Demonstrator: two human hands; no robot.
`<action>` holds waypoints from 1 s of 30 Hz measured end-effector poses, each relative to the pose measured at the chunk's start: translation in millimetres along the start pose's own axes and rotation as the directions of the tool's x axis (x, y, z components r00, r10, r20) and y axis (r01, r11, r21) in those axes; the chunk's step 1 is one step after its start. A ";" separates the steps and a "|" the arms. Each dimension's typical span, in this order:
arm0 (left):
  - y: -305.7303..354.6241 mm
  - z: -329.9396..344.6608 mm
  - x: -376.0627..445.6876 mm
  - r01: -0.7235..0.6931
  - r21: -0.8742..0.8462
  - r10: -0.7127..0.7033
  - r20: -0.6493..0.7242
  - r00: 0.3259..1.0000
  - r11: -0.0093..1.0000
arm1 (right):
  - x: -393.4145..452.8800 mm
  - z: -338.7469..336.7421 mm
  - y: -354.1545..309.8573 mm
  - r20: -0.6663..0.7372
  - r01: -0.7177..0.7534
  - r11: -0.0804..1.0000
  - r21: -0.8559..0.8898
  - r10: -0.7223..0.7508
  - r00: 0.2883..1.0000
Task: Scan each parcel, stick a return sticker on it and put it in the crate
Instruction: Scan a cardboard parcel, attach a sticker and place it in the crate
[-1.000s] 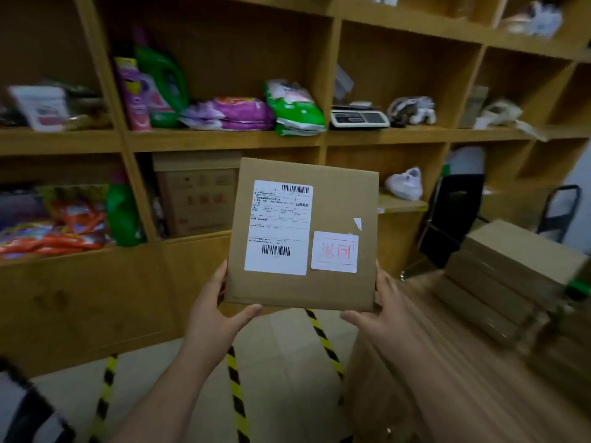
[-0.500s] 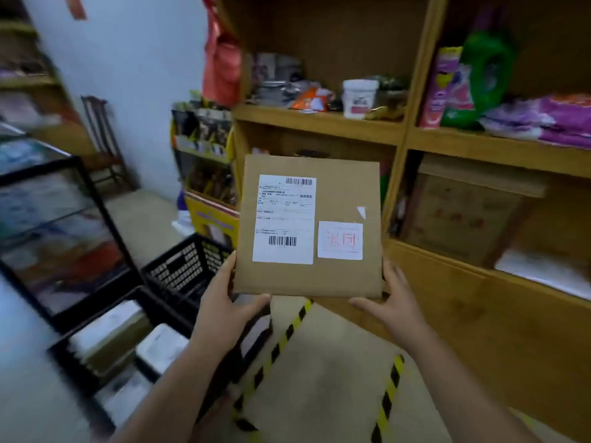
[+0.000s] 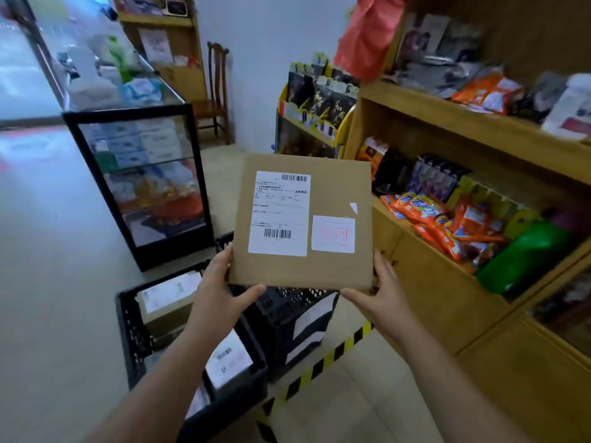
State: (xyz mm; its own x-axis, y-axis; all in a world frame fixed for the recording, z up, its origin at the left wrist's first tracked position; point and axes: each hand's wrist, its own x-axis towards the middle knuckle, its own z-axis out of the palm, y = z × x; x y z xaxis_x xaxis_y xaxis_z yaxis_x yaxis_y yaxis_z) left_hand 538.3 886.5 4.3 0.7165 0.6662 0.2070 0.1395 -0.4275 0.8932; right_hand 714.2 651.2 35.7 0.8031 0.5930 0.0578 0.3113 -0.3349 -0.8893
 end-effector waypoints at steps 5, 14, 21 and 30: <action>-37.1 10.9 69.3 0.062 0.005 -0.063 0.014 0.998 0.998 | 76.7 24.1 20.3 0.029 -0.051 0.999 0.019 0.050 0.998; -103.9 80.8 137.9 0.323 0.001 -0.323 -0.004 0.947 0.947 | 199.1 37.5 93.2 0.171 -0.171 0.984 0.048 0.161 0.972; -141.8 142.1 191.5 0.520 0.028 -0.510 -0.156 0.846 0.854 | 321.9 53.6 169.7 0.408 -0.175 0.983 -0.061 0.185 0.894; -206.4 203.7 216.9 0.718 -0.122 -0.723 -0.228 0.652 0.685 | 414.0 100.3 257.9 0.632 -0.171 0.967 -0.187 0.251 0.733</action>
State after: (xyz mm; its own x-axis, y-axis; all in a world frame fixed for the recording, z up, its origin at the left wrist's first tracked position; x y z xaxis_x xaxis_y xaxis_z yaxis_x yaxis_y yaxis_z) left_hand 804.1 994.8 -216.5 0.2106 0.8826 -0.4203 0.5267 0.2597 0.8094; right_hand 1076.0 883.8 -215.2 0.3459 0.8133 -0.4678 0.2590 -0.5619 -0.7856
